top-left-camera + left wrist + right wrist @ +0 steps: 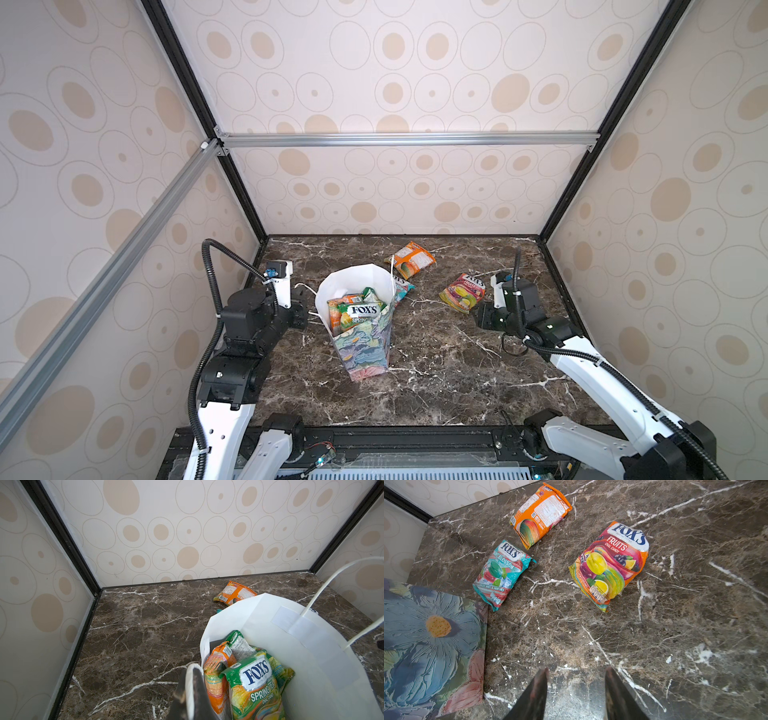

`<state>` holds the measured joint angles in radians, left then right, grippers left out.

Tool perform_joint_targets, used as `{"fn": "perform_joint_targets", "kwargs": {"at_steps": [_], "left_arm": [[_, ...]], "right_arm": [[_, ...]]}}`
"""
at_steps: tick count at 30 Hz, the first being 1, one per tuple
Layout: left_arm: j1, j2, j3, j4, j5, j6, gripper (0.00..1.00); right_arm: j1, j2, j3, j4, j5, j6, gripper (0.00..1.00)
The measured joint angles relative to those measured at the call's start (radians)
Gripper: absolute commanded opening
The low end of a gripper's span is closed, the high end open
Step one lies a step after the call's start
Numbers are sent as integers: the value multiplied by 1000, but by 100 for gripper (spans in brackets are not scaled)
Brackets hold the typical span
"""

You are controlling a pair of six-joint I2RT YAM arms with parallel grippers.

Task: Place the snacks into the paper bag
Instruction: 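Move the right gripper over the pink Fox's Fruits packet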

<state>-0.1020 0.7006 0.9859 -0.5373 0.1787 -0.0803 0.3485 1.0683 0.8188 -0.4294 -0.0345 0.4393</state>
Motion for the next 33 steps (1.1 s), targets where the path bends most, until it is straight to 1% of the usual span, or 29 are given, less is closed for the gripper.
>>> {"fn": "perform_joint_targets", "kwargs": {"at_steps": [2, 10, 18, 23, 33], "left_arm": [[0, 6, 0, 4, 4, 0, 0], [0, 27, 0, 20, 11, 0, 0], [0, 34, 0, 24, 12, 0, 1], [0, 36, 0, 24, 13, 0, 1], [0, 35, 0, 24, 15, 0, 1]], "right_arm": [[-11, 16, -10, 21, -18, 2, 48], [-56, 124, -35, 109, -75, 14, 54], [-122, 223, -42, 192, -117, 47, 56], [-160, 269, -79, 255, -150, 76, 56], [-166, 390, -85, 351, -203, 103, 57]]}}
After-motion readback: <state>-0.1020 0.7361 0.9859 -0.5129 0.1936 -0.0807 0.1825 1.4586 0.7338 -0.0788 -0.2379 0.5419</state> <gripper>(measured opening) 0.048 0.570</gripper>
